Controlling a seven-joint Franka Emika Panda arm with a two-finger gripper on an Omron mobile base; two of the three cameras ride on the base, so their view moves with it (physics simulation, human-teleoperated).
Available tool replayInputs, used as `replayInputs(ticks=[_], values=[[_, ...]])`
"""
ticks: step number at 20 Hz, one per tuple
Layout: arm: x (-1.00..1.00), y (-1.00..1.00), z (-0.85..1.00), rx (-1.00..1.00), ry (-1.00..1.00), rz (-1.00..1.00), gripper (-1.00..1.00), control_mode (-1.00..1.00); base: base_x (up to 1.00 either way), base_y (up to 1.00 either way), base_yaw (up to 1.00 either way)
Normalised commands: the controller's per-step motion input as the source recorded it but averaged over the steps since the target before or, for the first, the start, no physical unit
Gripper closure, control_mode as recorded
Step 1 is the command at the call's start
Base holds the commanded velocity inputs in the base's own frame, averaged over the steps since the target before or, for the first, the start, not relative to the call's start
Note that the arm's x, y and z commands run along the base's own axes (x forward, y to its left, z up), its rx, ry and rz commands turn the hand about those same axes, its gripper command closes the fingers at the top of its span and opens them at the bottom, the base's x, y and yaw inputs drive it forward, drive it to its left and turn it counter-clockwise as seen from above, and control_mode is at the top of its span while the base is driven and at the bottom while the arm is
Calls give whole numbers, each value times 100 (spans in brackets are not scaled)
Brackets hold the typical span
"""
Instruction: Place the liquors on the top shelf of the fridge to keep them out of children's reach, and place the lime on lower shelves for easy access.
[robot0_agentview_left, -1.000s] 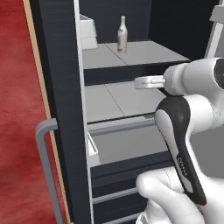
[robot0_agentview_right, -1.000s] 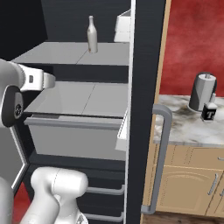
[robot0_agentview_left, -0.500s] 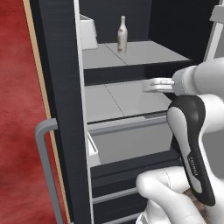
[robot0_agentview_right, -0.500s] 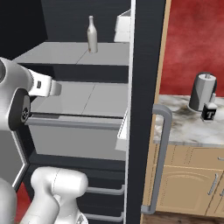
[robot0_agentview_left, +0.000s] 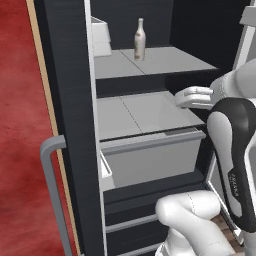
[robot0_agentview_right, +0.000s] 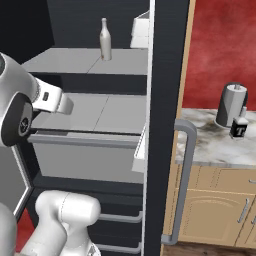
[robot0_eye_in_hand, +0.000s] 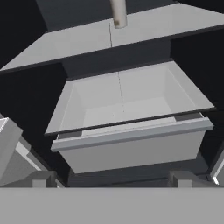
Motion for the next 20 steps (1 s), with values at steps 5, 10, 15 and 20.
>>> replayInputs(ticks=[5, 10, 15, 20], values=[[-34, -20, 0, 0, 4, -5, -100, -100, 0, 0, 0], [-19, -1, -5, -1, 1, -5, -100, -100, 0, 0, 0], [-1, 0, -2, 0, 0, -1, -100, 100, -8, 0, -2], [0, 0, 0, 0, 0, 0, -100, 100, -48, 0, -2]])
